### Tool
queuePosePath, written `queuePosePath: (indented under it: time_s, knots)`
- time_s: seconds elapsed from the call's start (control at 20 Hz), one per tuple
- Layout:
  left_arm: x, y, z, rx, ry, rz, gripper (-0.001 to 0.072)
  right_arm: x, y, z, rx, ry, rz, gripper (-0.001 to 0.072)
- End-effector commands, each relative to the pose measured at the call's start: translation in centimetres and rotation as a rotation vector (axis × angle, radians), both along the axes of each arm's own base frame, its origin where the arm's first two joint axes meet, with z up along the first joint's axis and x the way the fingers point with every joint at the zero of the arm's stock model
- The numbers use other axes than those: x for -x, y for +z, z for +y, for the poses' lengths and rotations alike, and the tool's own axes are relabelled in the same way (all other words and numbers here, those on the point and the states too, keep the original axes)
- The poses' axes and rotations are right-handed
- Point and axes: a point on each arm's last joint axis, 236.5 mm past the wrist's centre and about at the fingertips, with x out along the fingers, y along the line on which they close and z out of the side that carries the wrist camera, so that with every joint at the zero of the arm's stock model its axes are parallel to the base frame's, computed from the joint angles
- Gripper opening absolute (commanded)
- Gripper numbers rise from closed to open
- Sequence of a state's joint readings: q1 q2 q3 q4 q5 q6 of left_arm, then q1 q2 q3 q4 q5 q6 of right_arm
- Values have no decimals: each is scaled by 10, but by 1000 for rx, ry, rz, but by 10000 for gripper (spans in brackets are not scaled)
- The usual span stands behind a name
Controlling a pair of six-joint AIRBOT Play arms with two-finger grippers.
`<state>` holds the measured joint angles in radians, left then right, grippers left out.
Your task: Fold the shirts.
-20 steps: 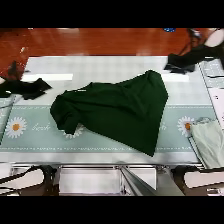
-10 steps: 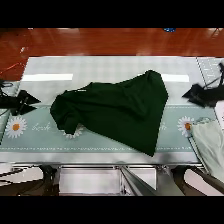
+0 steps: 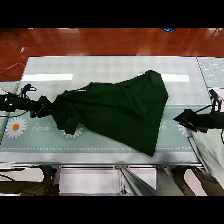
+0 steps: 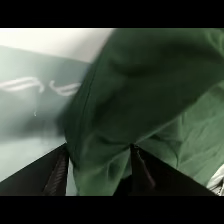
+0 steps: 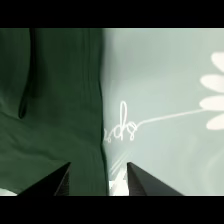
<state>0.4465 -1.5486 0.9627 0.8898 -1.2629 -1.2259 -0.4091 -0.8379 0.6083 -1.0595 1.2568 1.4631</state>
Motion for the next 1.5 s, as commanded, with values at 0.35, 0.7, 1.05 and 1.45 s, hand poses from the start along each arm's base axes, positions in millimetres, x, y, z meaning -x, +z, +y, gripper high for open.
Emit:
queuePosePath:
  time_s: [0.35,0.7,1.05,1.45]
  knots:
    - [-4,0,-5,-2,-27,-1,20,71,-39,21,-57,47,243,415]
    - [-4,0,-5,-2,-28,-1,20,95,-65,48,-165,23,308,414]
    - [-3,0,-6,1,-30,1,20,82,-94,92,-223,124,352,414]
    - [-21,37,-16,51,28,-91,20,-32,-39,162,-265,342,62,24]
